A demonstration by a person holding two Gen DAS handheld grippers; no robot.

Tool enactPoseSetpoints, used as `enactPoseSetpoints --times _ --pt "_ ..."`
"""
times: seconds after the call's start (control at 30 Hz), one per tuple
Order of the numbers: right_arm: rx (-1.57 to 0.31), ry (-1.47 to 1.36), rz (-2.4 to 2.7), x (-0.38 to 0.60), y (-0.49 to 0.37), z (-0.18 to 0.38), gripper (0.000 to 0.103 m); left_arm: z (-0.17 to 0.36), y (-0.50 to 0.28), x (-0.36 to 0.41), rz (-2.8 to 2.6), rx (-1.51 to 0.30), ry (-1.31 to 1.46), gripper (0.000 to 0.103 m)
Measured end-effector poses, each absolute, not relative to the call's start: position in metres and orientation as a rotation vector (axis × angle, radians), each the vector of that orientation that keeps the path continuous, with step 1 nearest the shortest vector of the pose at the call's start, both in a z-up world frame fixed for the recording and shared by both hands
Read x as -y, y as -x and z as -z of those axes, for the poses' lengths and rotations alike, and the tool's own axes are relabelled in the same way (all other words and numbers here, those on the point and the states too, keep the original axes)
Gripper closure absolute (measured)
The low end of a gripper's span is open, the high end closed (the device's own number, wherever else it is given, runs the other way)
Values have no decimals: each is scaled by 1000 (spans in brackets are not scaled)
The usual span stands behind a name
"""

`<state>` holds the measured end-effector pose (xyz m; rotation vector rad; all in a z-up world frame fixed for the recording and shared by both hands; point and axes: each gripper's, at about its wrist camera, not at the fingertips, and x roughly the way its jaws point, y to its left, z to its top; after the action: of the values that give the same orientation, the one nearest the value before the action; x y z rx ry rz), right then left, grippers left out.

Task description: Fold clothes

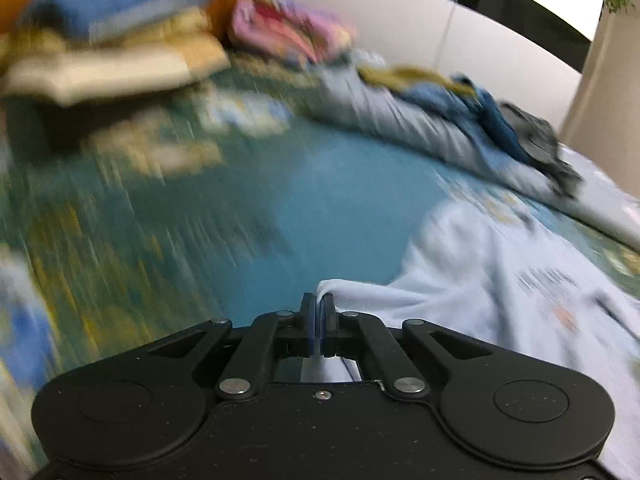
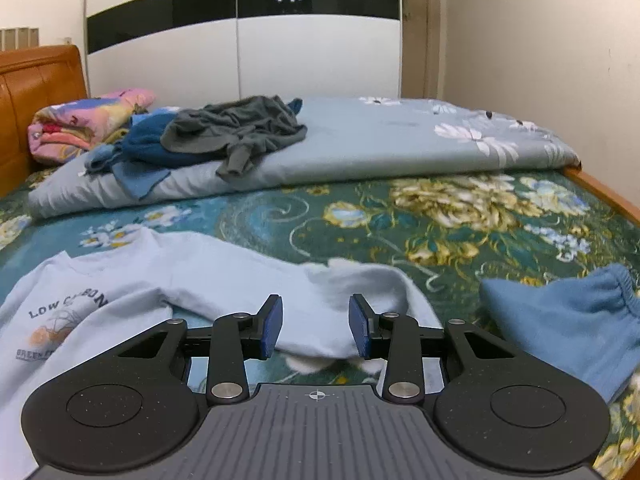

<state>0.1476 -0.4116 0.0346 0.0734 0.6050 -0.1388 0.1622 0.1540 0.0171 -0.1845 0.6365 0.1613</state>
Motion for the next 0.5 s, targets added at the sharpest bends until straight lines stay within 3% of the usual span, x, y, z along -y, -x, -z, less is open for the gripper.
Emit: enactPoseSetpoints --times 0.2,0.33,0.5 --pt "-643 -65 116 401 -158 -23 70 -27 -229 -179 -270 -651 118 103" --pt "-652 -31 61 393 -185 -22 70 -22 -242 -188 -207 -717 229 100" --pt "-662 12 -8 384 -219 -21 66 -51 -238 -166 -33 -646 176 66"
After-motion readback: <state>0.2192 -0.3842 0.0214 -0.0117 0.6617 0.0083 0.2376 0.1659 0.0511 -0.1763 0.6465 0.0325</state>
